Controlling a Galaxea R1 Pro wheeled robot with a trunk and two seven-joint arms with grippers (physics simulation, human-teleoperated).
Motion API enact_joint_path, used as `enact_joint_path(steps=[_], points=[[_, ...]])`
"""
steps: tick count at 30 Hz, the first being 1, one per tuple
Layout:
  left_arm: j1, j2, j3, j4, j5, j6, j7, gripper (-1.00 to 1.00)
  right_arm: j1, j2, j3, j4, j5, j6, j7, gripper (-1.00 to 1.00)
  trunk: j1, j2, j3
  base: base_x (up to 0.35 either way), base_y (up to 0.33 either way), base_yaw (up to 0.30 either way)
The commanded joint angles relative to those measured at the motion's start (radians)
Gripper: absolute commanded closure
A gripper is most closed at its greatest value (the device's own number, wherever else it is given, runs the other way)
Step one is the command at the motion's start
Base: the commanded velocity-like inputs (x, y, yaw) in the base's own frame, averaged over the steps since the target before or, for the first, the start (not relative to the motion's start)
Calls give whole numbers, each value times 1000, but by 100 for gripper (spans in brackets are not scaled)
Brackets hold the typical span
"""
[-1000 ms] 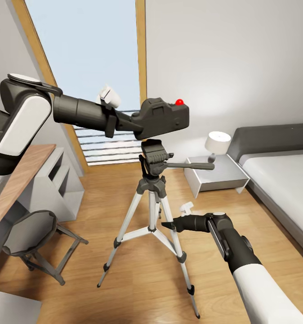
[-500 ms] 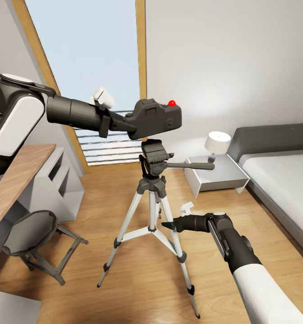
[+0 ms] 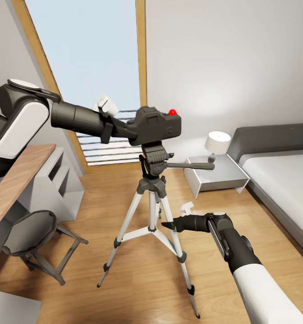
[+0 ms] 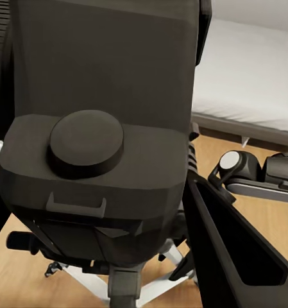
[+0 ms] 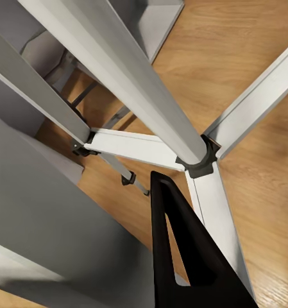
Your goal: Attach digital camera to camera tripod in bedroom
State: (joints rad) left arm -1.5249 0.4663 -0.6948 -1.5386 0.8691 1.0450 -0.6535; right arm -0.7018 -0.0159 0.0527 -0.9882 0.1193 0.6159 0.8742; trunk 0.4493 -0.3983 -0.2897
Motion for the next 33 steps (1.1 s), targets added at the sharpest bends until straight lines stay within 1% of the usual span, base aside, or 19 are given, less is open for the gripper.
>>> enact_joint_path(steps=[1, 16, 17, 33], points=[[-2, 1, -2, 0, -2, 2, -6, 100, -1, -1, -1, 60, 74, -1, 2, 100, 1, -2, -2, 0, 0, 0], [-1, 2, -6, 0, 2, 2, -6, 100, -1, -1, -1, 60, 74, 0, 2, 100, 1, -2, -2, 0, 0, 0], [-1, 2, -6, 0, 2, 2, -6, -100, -1, -1, -1, 60, 74, 0, 2, 100, 1, -2, -2, 0, 0, 0], [-1, 1, -3, -1, 2, 2, -6, -100, -1, -1, -1, 60, 73, -1, 2, 100, 1, -2, -2, 0, 0, 0]])
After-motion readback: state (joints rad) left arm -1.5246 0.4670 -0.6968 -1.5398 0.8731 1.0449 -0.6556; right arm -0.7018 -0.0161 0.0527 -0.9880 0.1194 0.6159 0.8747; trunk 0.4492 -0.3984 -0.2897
